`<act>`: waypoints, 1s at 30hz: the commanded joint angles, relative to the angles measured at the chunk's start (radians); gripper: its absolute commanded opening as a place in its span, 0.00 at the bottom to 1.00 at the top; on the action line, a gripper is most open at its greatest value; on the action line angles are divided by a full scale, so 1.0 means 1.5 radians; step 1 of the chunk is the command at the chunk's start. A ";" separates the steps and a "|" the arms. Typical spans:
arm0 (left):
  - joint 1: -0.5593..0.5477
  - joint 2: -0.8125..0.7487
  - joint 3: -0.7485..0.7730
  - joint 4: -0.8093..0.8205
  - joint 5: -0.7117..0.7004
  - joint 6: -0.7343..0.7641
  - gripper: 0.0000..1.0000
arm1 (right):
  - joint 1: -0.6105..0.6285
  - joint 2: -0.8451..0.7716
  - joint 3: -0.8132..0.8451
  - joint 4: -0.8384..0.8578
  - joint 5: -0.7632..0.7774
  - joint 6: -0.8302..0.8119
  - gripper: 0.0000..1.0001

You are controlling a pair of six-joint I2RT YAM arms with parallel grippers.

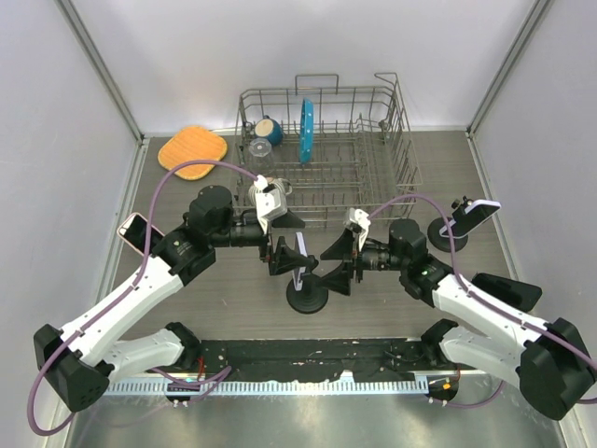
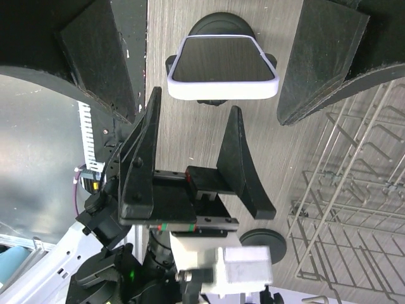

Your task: Remove the phone from the phone stand

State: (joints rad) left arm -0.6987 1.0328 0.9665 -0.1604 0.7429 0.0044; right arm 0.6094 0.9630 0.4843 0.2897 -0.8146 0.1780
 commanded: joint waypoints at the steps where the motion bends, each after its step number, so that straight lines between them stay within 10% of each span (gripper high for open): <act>1: -0.002 -0.014 0.028 0.029 0.009 -0.025 0.99 | 0.017 0.027 0.033 0.013 -0.016 -0.064 0.91; 21: -0.002 -0.035 0.039 -0.037 -0.093 -0.034 0.99 | 0.034 0.112 0.041 0.145 -0.023 -0.048 0.68; 30: -0.002 -0.048 0.035 -0.060 -0.121 -0.038 0.99 | 0.049 0.111 0.025 0.184 0.007 -0.038 0.27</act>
State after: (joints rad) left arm -0.6987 0.9817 0.9974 -0.2405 0.5919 -0.0463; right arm 0.6689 1.1461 0.5030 0.4686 -0.8276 0.1085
